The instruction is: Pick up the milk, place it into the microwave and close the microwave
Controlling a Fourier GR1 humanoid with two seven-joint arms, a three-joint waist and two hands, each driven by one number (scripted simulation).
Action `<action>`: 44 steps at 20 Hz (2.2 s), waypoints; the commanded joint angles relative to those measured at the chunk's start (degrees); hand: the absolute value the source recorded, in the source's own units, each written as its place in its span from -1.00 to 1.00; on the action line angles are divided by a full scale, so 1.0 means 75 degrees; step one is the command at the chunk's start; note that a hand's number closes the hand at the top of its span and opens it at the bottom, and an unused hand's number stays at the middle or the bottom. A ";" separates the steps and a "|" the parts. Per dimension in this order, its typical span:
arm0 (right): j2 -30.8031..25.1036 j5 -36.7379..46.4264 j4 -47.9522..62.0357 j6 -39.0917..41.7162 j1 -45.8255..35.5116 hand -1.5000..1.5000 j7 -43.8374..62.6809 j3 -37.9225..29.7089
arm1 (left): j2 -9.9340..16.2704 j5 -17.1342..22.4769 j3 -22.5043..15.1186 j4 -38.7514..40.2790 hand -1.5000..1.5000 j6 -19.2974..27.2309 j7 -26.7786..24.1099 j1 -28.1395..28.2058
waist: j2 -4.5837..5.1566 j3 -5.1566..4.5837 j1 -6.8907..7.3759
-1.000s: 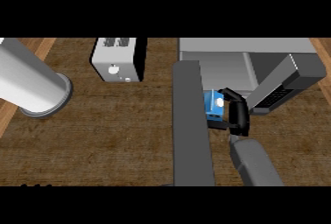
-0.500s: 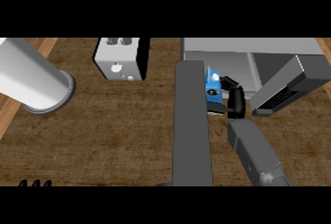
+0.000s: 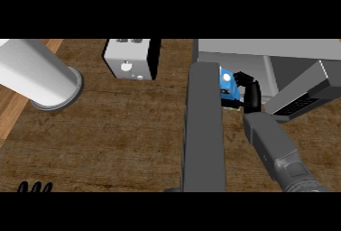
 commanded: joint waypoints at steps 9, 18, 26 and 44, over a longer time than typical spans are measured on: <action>-0.0576 0.0510 0.0683 -0.1102 -0.0638 1.00 -0.0649 0.0082 | 0.0051 -0.0014 0.0007 0.0138 -1.00 -0.0081 0.0085 -0.0232 | 0.0143 0.0019 0.0282; -0.0549 0.0108 0.0414 -0.1525 -0.0911 1.00 -0.1271 -0.0502 | -0.0047 -0.0042 -0.0021 0.0349 -1.00 -0.0099 -0.0009 -0.0437 | 0.0218 0.0027 0.0393; -0.0762 0.0371 0.0655 -0.3152 -0.1403 1.00 -0.0823 -0.0546 | 0.0134 0.0047 0.0073 0.0537 -1.00 -0.0219 0.0199 -0.0594 | 0.0283 0.0013 0.0562; -0.0804 0.2167 0.1769 -0.3715 -0.1277 -1.00 0.1334 0.1022 | 0.0195 -0.0052 0.0140 0.0699 -1.00 -0.0217 0.0287 -0.1195 | 0.0323 0.0031 0.0884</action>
